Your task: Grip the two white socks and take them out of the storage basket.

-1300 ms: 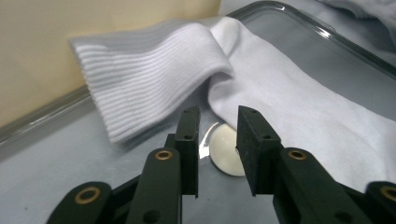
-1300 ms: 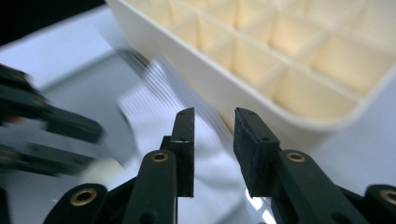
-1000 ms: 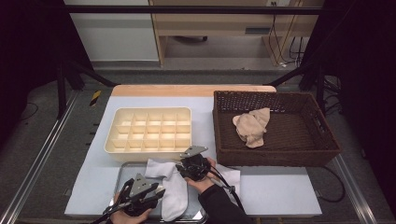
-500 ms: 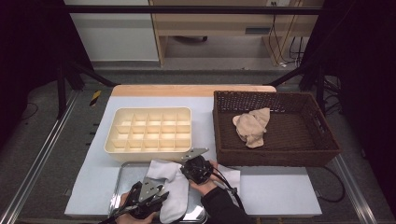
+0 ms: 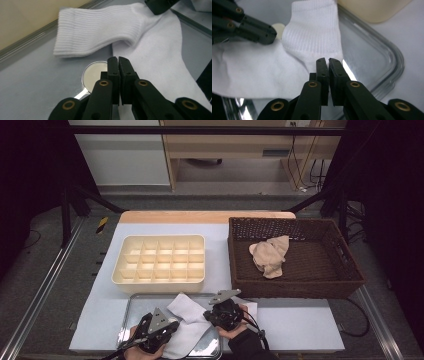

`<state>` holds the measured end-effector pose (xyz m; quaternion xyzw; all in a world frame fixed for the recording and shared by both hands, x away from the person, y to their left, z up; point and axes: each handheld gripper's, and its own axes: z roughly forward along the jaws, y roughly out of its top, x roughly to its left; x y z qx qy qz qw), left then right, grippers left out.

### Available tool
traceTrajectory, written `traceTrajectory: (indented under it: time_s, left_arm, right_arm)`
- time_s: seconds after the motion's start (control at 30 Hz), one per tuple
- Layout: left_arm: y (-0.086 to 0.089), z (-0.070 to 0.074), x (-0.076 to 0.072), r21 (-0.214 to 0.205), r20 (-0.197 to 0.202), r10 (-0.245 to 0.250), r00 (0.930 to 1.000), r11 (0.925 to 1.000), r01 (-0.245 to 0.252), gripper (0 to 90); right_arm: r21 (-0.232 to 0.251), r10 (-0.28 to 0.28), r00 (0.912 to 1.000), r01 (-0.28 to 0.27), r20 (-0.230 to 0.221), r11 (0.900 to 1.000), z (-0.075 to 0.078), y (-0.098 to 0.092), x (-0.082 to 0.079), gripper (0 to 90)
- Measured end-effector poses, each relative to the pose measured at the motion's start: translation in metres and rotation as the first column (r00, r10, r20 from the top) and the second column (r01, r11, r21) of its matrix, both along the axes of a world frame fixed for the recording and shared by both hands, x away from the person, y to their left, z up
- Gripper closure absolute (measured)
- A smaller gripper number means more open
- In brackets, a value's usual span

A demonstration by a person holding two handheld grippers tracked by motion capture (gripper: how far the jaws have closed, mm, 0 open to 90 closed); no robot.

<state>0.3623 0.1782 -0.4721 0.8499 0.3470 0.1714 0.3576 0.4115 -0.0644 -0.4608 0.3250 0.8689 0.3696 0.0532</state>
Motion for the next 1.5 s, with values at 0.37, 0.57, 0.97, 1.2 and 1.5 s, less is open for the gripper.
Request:
traceTrajectory:
  time_s: [0.37, 0.57, 0.97, 1.2, 1.5]
  left_arm:
    - [0.008, 0.010, -0.005, -0.032, 0.006, 0.010, 0.9999, 0.9994, -0.009, 77.5]
    - [0.006, 0.006, -0.014, -0.001, -0.040, 0.008, 0.9992, 1.0000, -0.008, 72.9]
    - [0.004, 0.002, -0.014, 0.004, -0.047, 0.033, 0.9984, 0.9995, -0.032, 88.0]
    - [0.016, 0.013, -0.002, -0.003, 0.003, 0.066, 0.9978, 0.9978, -0.066, 88.2]
    - [0.021, 0.008, 0.014, 0.027, -0.015, 0.073, 0.9972, 0.9970, -0.073, 87.0]
  right_arm:
    - [0.084, -0.030, 0.9976, 0.025, 0.062, 0.9961, 0.005, -0.009, 0.000, 78.6]
    - [0.030, -0.039, 0.9968, 0.037, 0.070, 0.9989, -0.007, 0.000, 0.009, 75.1]
    - [-0.004, -0.023, 0.9988, 0.023, 0.044, 0.9997, -0.011, 0.003, 0.008, 89.2]
    - [0.040, -0.026, 0.9989, 0.025, 0.039, 0.9989, -0.001, -0.013, -0.002, 89.3]
    - [0.050, -0.015, 0.9997, 0.015, -0.018, 0.9986, -0.010, -0.018, -0.018, 85.4]
